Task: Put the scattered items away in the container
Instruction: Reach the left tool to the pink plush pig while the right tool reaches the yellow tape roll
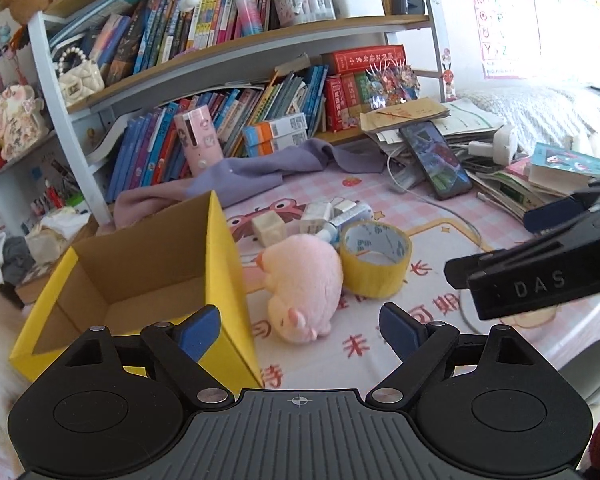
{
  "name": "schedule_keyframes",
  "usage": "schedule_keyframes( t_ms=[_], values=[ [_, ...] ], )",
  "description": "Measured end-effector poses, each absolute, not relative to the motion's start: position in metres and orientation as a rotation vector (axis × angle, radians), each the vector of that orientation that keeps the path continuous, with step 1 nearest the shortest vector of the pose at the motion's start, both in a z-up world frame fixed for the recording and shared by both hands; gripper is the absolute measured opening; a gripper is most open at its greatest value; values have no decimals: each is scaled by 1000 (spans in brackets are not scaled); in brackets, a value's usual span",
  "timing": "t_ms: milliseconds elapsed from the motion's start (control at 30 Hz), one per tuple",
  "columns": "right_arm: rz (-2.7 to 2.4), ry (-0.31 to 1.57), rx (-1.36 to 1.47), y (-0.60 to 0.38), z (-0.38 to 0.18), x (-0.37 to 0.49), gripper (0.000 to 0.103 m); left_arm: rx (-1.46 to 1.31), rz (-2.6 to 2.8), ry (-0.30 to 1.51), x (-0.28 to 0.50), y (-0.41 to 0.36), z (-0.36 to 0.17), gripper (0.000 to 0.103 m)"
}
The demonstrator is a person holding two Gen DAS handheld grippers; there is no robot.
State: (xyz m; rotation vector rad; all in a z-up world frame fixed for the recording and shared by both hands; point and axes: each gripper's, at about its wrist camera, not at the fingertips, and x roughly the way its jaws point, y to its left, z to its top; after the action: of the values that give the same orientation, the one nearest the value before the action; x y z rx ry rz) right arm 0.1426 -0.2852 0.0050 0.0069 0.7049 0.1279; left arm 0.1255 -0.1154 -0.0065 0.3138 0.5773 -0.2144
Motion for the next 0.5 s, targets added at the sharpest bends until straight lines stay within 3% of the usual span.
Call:
schedule_keyframes(
  t_ms=[233, 500],
  values=[
    [229, 754, 0, -296, -1, 194, 94, 373, -156, 615, 152, -139, -14, 78],
    [337, 859, -17, -297, -24, 248, 100, 418, -82, 694, 178, -159, -28, 79]
  ],
)
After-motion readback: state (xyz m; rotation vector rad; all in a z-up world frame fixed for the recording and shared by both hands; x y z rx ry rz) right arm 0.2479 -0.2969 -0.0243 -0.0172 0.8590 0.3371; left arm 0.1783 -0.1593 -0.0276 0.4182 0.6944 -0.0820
